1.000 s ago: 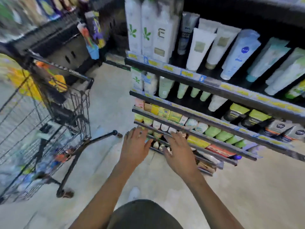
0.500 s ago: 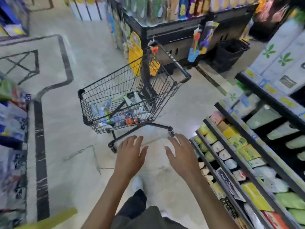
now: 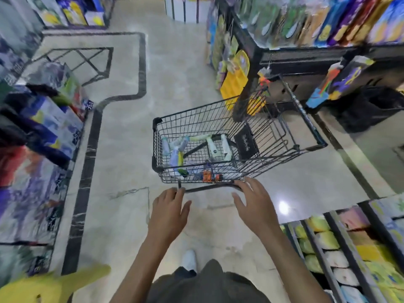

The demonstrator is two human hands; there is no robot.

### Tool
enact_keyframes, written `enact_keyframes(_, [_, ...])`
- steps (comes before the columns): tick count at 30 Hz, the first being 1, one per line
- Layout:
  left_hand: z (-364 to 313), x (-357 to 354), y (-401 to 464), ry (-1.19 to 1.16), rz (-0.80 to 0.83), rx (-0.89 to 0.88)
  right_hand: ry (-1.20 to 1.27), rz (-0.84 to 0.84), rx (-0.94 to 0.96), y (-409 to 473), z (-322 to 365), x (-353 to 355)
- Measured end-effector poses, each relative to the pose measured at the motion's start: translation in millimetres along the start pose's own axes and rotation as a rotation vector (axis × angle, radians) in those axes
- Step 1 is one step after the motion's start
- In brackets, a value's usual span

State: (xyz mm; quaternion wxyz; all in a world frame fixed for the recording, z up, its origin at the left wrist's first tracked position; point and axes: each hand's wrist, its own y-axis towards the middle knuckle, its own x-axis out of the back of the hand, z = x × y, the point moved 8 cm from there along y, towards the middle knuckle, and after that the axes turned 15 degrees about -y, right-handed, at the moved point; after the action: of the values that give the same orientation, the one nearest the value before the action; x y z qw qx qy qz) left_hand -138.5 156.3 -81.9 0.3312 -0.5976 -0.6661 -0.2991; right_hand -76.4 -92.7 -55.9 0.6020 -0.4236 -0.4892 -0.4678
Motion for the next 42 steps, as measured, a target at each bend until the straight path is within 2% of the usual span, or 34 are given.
enact_keyframes(10, [-11.0,-21.5,140.4,0.006,0.088,-0.027,0.038,0.100,-0.079,70.1,-30.7,-24.2])
enact_keyframes(15, [-17.5,-42.1,209.6,0.031,0.082,-0.019,0.087,0.132,-0.111,138.3,-55.2,-34.0])
enact_keyframes(21, [-10.1,-73.9,268.0,0.001,0.146,0.098,0.116,0.220,-0.033,255.3,-68.2,-39.9])
enact_keyframes(25, [11.2,-103.7,301.7,-0.056,0.211,0.237,0.088,0.282,0.029,336.5,-72.7,-63.0])
enact_keyframes(31, [62.4,-164.1,351.8,-0.136,0.320,0.412,0.105,0.485,-0.004,413.7,-80.4,-141.1])
enact_keyframes(38, [150.2,-285.6,383.8,-0.158,0.536,0.583,0.019,0.759,-0.068,430.2,-111.2,-298.3])
enact_keyframes(42, [189.8,-357.9,407.0,-0.208,0.576,0.614,-0.046,0.819,-0.078,432.8,-132.4,-376.4])
